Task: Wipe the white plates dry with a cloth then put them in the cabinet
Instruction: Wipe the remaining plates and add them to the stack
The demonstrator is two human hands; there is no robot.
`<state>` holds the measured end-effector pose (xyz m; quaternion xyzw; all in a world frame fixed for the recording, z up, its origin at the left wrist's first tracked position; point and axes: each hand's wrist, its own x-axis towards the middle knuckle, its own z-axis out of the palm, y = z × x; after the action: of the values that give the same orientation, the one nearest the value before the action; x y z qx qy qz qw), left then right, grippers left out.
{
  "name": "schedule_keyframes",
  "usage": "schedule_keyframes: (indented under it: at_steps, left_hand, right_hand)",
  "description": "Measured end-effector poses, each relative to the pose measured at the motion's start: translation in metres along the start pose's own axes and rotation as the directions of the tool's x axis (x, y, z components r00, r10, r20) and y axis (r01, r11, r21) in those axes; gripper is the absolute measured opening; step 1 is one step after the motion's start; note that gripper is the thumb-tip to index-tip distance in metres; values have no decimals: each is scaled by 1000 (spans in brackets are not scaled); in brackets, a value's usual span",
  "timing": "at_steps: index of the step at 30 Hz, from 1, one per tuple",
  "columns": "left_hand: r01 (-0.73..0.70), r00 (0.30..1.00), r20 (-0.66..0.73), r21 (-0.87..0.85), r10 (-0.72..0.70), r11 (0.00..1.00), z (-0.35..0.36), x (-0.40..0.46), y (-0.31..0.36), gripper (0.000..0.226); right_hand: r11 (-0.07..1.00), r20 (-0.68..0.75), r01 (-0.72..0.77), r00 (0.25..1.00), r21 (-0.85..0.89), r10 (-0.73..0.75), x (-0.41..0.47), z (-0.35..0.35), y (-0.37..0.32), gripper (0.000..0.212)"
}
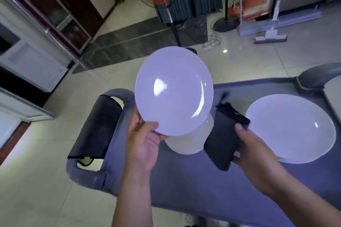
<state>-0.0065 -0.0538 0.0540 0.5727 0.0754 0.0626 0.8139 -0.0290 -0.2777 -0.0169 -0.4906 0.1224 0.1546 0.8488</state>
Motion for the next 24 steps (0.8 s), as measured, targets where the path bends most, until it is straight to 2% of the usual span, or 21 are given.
schedule_keyframes:
  at_steps: [2, 4, 6, 8, 9, 10, 11, 12, 13, 15, 16, 19, 21, 24]
  left_hand:
    - [15, 999, 49, -43, -13, 999, 11, -5, -5, 59]
    - [25, 996, 82, -48, -21, 999, 21, -9, -6, 57]
    - [32, 993, 117, -44, -27, 999, 35, -12, -5, 54]
    - [34, 987, 155, -36, -29, 999, 51, -14, -4, 52]
    - [38, 984, 176, -27, -33, 999, 59, -15, -5, 51]
    - [39, 979, 200, -16, -35, 999, 68, -17, -4, 50]
    - [43, 973, 228, -7, -40, 999, 76, -19, -4, 50]
    - [49, 963, 264, 0, -47, 999, 85, -21, -3, 53]
    - [58, 951, 303, 1, -56, 998, 93, -23, -2, 57]
    - [70, 927, 369, 3, -66, 998, 104, -27, 1, 65]
    - [59, 922, 383, 6, -57, 998, 107, -29, 3, 67]
    - [-32, 929, 370, 74, 3, 997, 108, -30, 10, 66]
    - [-58, 947, 322, 141, 10, 988, 109, -32, 12, 63]
    - [-27, 957, 288, 138, -14, 990, 114, -34, 10, 56]
  right_hand:
    - [993, -105, -34, 993, 109, 46, -8, -18, -13, 30]
    - [995, -190, 53, 981, 88, -36, -18, -25, -30, 29]
    - [966, -246, 254, 934, -45, -258, -26, -26, -51, 25]
    - [828, -234, 483, 803, -286, -549, -31, -20, -74, 21]
    - [717, -176, 574, 719, -396, -673, -31, -17, -83, 14]
    - [591, -51, 650, 651, -477, -757, -31, -11, -94, 10]
    - [454, 109, 706, 596, -544, -795, -29, -4, -101, 31]
    - [338, 273, 736, 572, -586, -773, -27, 5, -106, 49]
    - [224, 389, 732, 564, -643, -728, -22, 15, -109, 55]
    - [71, 477, 681, 580, -729, -661, -8, 25, -108, 54]
    - [81, 479, 673, 600, -735, -641, -2, 26, -109, 52]
    - [226, 516, 729, 636, -646, -573, 12, 20, -120, 48]
    - [192, 528, 734, 621, -652, -579, 19, 13, -124, 48]
    - [117, 489, 704, 593, -701, -640, 29, 9, -125, 49]
